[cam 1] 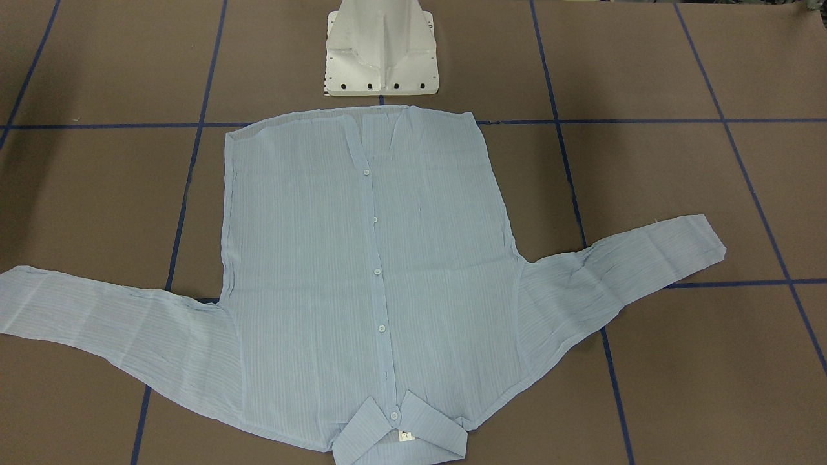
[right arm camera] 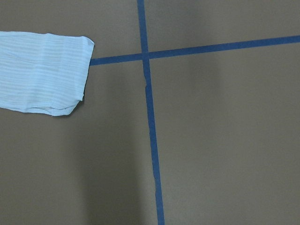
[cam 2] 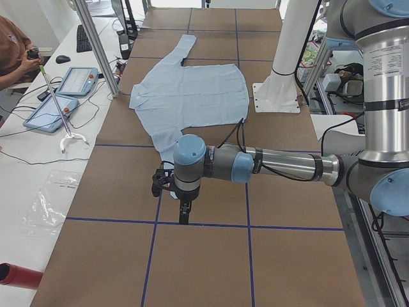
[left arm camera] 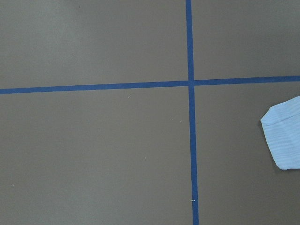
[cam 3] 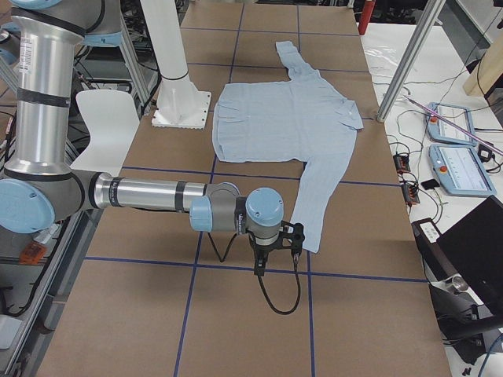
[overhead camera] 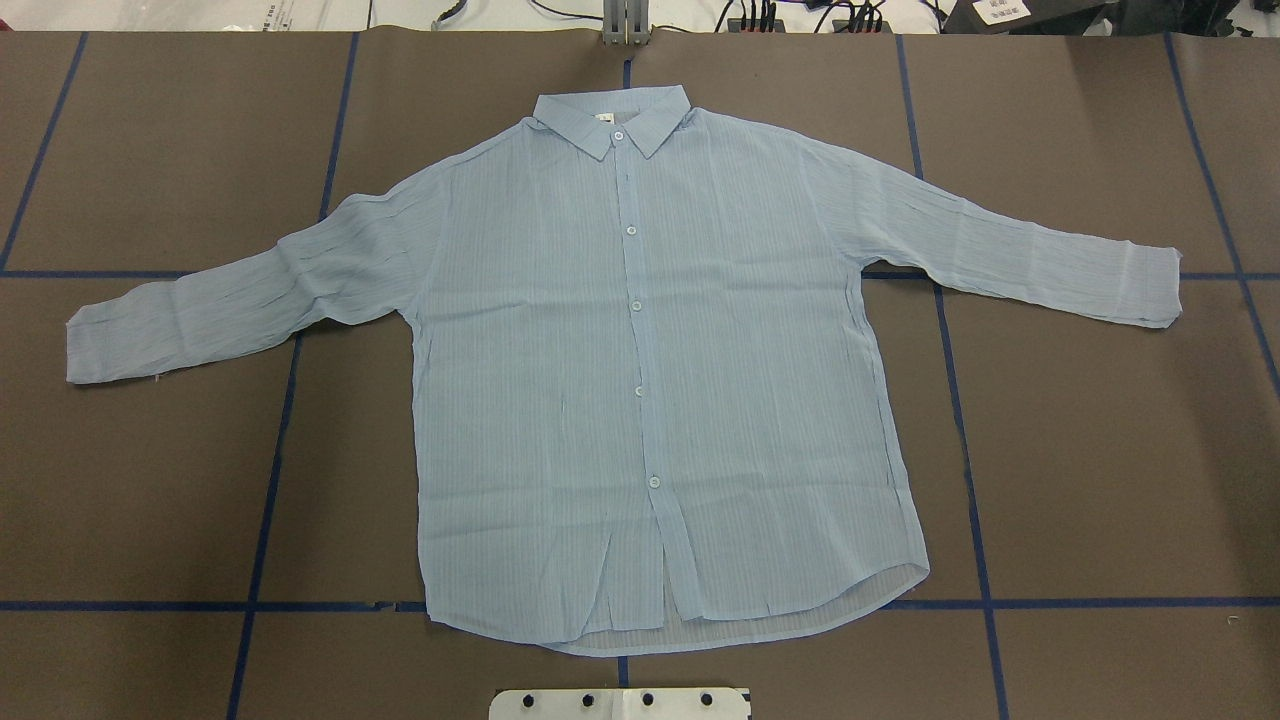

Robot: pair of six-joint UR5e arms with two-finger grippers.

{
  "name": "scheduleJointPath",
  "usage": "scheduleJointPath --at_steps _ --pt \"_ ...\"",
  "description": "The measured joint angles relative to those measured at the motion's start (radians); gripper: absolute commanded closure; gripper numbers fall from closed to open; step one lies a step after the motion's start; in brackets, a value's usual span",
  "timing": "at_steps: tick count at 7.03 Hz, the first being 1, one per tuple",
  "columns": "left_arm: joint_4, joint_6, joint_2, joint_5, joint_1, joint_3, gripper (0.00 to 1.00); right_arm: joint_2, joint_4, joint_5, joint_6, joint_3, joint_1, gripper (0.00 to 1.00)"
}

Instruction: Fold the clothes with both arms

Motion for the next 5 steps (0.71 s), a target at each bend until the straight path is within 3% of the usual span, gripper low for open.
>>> scheduleJointPath --at_steps 2,5 --pt "-0.052 0.001 -0.013 -0.049 -0.001 0.004 0.0 0.026 0.007 0.008 -0.002 -0.012 0.001 0.0" --pt "-0.264 -0.012 -0.034 -0.063 0.012 0.062 0.0 0.119 0.086 0.013 0.012 -0.071 -0.053 0.0"
